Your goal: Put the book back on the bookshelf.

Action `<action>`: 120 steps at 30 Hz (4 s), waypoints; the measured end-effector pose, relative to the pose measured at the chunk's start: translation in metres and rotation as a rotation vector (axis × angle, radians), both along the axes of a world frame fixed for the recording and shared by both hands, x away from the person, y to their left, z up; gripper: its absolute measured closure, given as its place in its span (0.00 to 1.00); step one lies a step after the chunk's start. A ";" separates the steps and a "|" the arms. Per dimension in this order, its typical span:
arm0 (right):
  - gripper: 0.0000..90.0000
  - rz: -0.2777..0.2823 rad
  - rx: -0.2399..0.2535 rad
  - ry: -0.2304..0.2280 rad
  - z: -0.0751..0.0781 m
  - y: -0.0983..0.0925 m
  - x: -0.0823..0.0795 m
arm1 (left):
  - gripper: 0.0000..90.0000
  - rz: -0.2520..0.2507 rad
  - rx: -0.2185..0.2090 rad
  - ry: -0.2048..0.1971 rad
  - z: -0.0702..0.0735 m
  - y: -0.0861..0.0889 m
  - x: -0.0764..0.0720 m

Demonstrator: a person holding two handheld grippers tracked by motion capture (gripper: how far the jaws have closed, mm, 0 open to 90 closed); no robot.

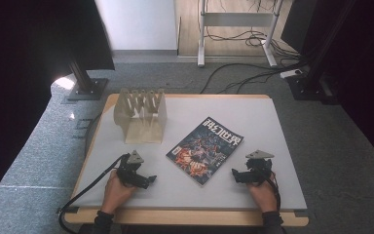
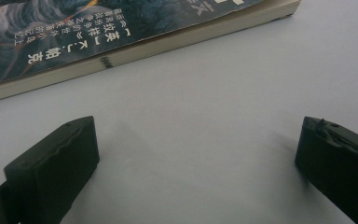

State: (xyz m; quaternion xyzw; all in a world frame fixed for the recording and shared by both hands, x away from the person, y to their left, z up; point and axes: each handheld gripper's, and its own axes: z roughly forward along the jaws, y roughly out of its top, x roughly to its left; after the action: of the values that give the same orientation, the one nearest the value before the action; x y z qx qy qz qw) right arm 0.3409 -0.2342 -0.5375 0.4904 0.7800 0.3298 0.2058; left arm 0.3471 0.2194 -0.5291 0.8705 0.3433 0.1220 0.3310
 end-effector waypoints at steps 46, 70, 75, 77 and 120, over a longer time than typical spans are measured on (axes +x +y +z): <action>0.00 0.118 0.013 -0.061 0.027 0.005 0.038 | 0.00 -0.185 -0.013 0.025 0.039 -0.092 0.069; 0.00 0.148 0.056 0.015 0.007 0.011 0.127 | 0.00 -0.212 -0.039 0.082 0.005 -0.118 0.102; 0.00 0.161 0.100 0.021 0.003 0.010 0.128 | 0.00 -0.233 -0.044 0.071 0.004 -0.121 0.097; 0.00 0.174 0.102 0.021 0.003 0.011 0.125 | 0.00 -0.225 -0.045 0.071 0.004 -0.121 0.095; 0.00 0.134 0.007 0.009 0.004 0.005 0.006 | 0.00 -0.243 -0.046 0.058 0.003 -0.098 -0.008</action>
State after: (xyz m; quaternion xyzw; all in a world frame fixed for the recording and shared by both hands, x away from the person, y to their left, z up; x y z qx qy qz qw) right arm 0.3472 -0.2291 -0.5338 0.4392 0.8108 0.3435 0.1782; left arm 0.3391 0.1219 -0.5263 0.9009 0.2475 0.0476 0.3532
